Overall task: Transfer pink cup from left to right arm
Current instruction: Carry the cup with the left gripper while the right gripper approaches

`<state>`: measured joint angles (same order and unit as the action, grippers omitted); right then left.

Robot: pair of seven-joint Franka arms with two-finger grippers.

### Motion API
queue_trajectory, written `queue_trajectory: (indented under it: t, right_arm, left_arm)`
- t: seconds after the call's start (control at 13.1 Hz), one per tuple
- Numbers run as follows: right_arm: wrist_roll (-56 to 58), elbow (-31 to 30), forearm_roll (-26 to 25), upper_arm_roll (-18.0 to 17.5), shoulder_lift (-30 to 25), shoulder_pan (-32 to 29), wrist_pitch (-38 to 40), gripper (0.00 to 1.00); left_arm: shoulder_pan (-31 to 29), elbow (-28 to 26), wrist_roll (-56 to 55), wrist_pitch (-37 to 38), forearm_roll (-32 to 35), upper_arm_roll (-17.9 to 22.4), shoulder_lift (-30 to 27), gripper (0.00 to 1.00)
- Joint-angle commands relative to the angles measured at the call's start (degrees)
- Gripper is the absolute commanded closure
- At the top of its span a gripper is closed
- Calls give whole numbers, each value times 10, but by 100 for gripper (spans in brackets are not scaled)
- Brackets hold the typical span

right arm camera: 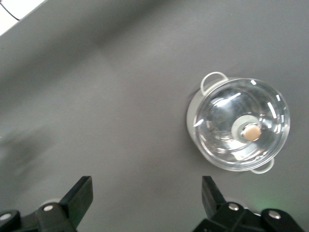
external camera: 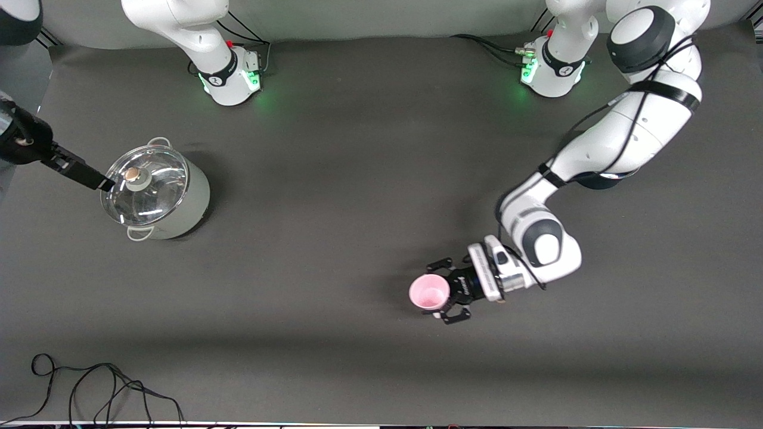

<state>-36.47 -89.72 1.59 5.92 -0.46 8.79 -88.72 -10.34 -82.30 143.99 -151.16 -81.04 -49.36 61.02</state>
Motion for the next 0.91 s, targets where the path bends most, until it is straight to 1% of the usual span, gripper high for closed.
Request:
queue_trajectory:
  t: [0.0,0.15,0.23,0.3,0.46,0.61,0.84]
  right_arm:
    - [-50,59,13,1,31,45,24,0]
    - [-126,120,16,1,70,89,43,0]
    - [-170,152,18,0,91,107,44,0]
    - [-208,172,29,0,106,125,44,0]
    - [-251,181,53,0,121,144,43,0]
    - [-289,195,62,-1,142,154,37,0]
    - [-297,217,68,-1,165,161,34,0]
  left_arm:
    - [25,9,-26,-124,-13,-63,-8,100]
    - [71,41,-63,-211,-13,-86,-10,100]
    - [105,68,-88,-248,-13,-88,-13,100]
    - [143,98,-116,-286,-11,-88,-13,100]
    - [213,154,-152,-353,-8,-85,-13,100]
    - [251,179,-162,-381,-8,-84,-14,100]
    - [292,200,-177,-415,-7,-82,-19,100]
